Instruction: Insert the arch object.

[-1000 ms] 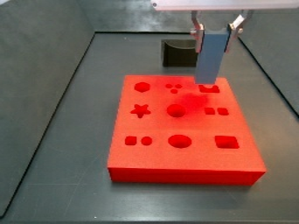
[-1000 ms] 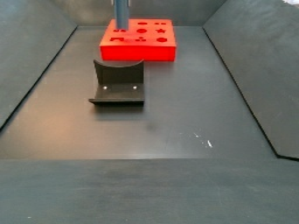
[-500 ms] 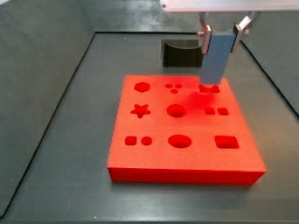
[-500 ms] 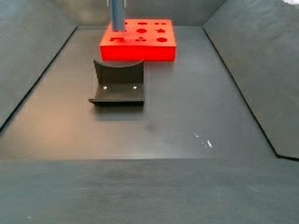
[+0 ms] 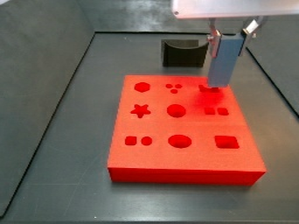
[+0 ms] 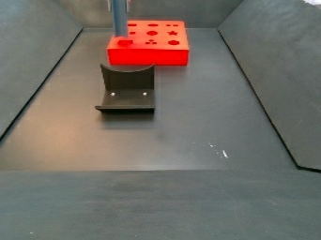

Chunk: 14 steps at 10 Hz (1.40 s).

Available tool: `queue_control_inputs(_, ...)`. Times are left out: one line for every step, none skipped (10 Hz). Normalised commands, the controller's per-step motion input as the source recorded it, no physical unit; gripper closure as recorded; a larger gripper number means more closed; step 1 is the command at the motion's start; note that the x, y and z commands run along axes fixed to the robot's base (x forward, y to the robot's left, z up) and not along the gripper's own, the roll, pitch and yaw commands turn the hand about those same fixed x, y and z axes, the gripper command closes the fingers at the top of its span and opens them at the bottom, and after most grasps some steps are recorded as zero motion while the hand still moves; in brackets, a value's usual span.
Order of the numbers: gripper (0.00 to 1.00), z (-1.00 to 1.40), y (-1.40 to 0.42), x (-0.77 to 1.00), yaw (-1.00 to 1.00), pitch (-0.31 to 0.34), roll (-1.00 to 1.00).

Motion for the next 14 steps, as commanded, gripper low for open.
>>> queue_control_inputs(1.0,-0.23,0.0,0.0,0.0,0.01,0.12)
queue_control_inputs(1.0,-0.1,0.0,-0.01,0.0,0.029,0.08)
queue_control_inputs(1.0,-0.02,0.01,-0.13,-0.01,0.023,0.05)
queue_control_inputs(1.0,0.0,0.02,-0.26,-0.03,0.0,0.03)
queue_control_inputs(1.0,0.0,0.0,-0.12,0.0,0.0,0.0)
queue_control_inputs(1.0,0.0,0.0,-0.03,0.0,0.0,0.0)
queue_control_inputs(1.0,-0.03,0.0,0.0,0.0,0.0,0.0)
queue_control_inputs(1.0,-0.05,0.0,0.03,0.02,0.0,0.0)
queue_control_inputs(1.0,-0.12,0.0,0.0,0.0,-0.004,0.01)
queue_control_inputs(1.0,-0.12,0.04,-0.15,0.0,-0.004,0.02)
queue_control_inputs(1.0,-0.1,0.0,-0.09,0.0,-0.016,0.0)
queue_control_inputs(1.0,-0.13,0.0,-0.01,0.0,-0.031,0.0)
queue_control_inputs(1.0,-0.16,0.0,-0.07,0.0,-0.046,0.0)
queue_control_inputs(1.0,-0.11,0.0,0.0,0.0,-0.043,0.0)
